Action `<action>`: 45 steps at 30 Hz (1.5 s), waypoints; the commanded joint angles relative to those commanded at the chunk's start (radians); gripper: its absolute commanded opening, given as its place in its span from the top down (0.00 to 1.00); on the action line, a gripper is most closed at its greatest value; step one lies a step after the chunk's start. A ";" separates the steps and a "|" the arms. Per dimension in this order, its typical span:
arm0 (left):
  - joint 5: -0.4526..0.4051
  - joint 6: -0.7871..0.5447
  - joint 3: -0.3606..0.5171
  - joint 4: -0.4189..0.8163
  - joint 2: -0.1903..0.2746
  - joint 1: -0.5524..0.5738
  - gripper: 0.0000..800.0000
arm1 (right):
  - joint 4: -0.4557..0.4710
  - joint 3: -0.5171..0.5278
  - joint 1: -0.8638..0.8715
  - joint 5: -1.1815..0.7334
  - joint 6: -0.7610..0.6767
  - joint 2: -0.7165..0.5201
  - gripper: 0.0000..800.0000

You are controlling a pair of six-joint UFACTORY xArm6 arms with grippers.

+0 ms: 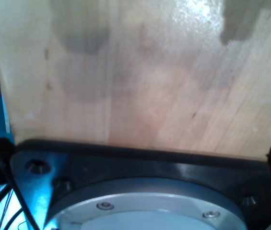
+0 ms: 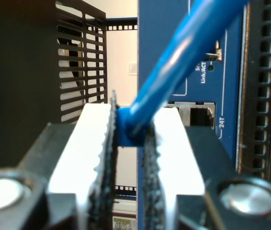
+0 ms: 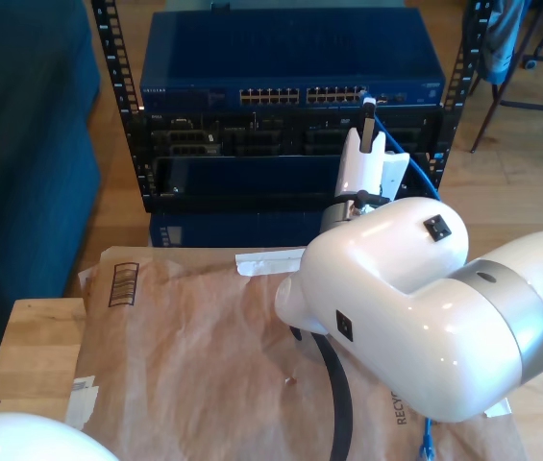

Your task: Grab the cable and plug it in

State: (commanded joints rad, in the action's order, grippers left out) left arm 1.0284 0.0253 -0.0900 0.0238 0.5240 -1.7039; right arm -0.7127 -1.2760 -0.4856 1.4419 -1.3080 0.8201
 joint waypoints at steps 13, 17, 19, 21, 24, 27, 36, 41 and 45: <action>0.000 0.000 0.000 0.000 0.000 -0.002 0.00 | 0.002 -0.029 0.017 -0.017 0.000 0.018 1.00; 0.000 0.000 0.000 0.000 0.000 -0.002 0.00 | 0.002 -0.025 0.012 -0.015 0.000 0.017 1.00; 0.000 0.000 0.000 0.000 0.000 0.000 0.00 | 0.003 -0.025 0.011 -0.015 -0.002 0.015 1.00; 0.000 0.000 0.000 0.000 0.000 -0.002 0.00 | 0.003 -0.025 0.011 -0.015 -0.002 0.015 1.00; 0.000 0.000 0.000 0.000 0.000 -0.002 0.00 | 0.003 -0.028 0.011 -0.017 -0.002 0.015 1.00; 0.000 0.000 0.000 0.000 0.000 -0.002 0.00 | 0.005 -0.032 0.014 -0.018 -0.002 0.017 1.00; 0.000 0.000 0.000 0.000 0.000 -0.002 0.00 | 0.006 -0.032 0.017 -0.034 -0.005 0.018 1.00; 0.000 0.000 0.000 0.000 0.000 -0.002 0.00 | 0.008 -0.031 0.012 -0.034 -0.006 0.017 1.00; 0.000 0.000 0.000 0.000 0.000 -0.002 0.00 | 0.009 -0.031 0.012 -0.034 -0.006 0.017 1.00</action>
State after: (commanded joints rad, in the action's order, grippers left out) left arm 1.0284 0.0253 -0.0900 0.0238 0.5240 -1.7054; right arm -0.7035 -1.3067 -0.4733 1.4082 -1.3142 0.8370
